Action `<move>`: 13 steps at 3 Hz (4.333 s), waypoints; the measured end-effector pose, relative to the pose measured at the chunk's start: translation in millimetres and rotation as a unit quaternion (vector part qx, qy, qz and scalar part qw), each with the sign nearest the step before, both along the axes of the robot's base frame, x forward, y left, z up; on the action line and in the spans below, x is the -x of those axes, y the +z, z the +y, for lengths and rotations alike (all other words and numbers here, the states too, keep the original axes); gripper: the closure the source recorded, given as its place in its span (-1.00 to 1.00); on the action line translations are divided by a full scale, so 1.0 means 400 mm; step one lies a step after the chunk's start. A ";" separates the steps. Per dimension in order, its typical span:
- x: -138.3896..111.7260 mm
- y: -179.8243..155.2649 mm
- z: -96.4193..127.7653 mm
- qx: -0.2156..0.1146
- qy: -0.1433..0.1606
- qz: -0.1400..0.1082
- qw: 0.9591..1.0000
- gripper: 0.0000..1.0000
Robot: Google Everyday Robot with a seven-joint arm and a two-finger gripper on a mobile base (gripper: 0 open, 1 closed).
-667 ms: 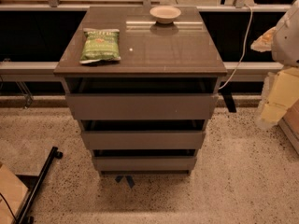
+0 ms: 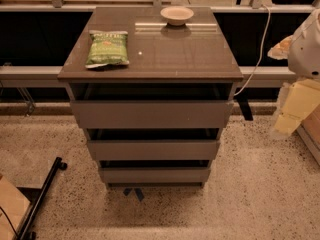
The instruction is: Open bottom drawer
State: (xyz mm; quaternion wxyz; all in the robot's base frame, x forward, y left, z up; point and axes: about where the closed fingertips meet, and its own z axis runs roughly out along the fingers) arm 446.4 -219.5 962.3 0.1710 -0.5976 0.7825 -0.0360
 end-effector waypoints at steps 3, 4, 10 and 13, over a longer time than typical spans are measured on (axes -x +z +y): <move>-0.132 -0.172 -0.012 -0.019 -0.006 -0.016 1.000 -1.00; -0.131 -0.223 0.012 -0.008 -0.012 -0.009 1.000 -1.00; -0.157 -0.717 0.102 -0.061 -0.058 -0.004 0.996 -1.00; -0.147 -1.102 0.135 -0.136 -0.118 0.038 0.983 -1.00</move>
Offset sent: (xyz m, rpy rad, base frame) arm 0.0795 -0.0112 -0.1034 0.0535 -0.0427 -0.0131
